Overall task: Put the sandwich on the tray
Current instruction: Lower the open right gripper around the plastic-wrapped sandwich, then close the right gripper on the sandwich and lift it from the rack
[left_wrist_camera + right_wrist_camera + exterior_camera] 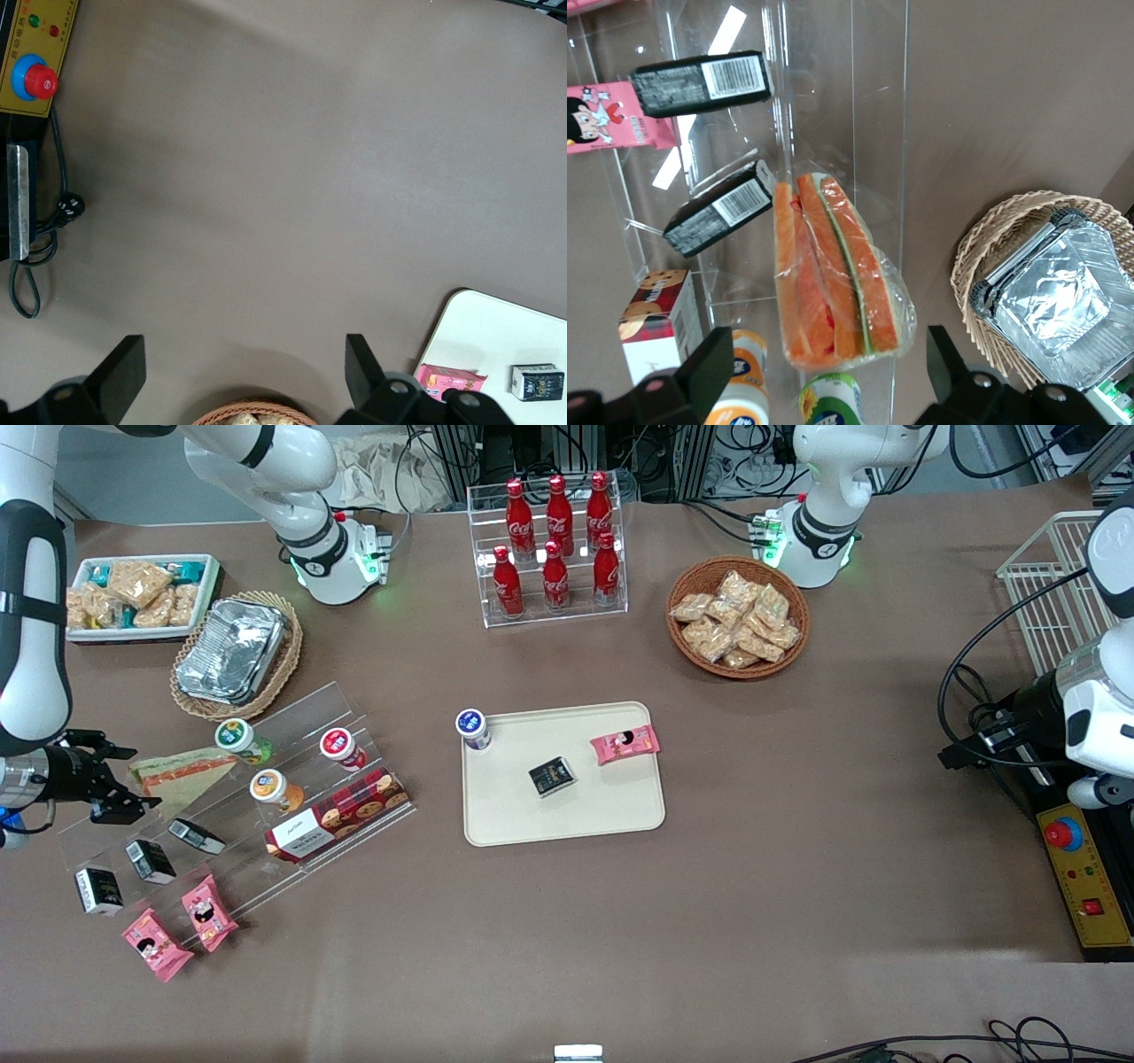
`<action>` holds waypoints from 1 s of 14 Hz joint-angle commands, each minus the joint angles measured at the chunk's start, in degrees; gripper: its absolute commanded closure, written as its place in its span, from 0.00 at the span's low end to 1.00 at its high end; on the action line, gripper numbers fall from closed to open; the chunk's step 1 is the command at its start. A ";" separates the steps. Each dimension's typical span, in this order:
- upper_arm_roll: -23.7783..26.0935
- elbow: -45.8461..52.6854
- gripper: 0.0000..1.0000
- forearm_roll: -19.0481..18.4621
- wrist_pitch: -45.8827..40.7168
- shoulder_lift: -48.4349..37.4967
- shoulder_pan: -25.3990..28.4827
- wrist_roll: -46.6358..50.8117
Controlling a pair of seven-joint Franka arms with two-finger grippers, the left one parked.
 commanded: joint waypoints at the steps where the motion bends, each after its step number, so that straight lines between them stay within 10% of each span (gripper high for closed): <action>1: 0.00 -4.62 0.04 1.01 3.02 -2.35 0.08 -0.71; 6: 0.18 -7.54 0.11 1.01 5.66 -3.06 0.34 -2.28; 10: 0.36 -7.45 0.80 1.01 5.40 -2.97 0.43 -3.08; 14: 0.36 -7.10 1.00 4.07 5.40 -3.15 0.08 -6.58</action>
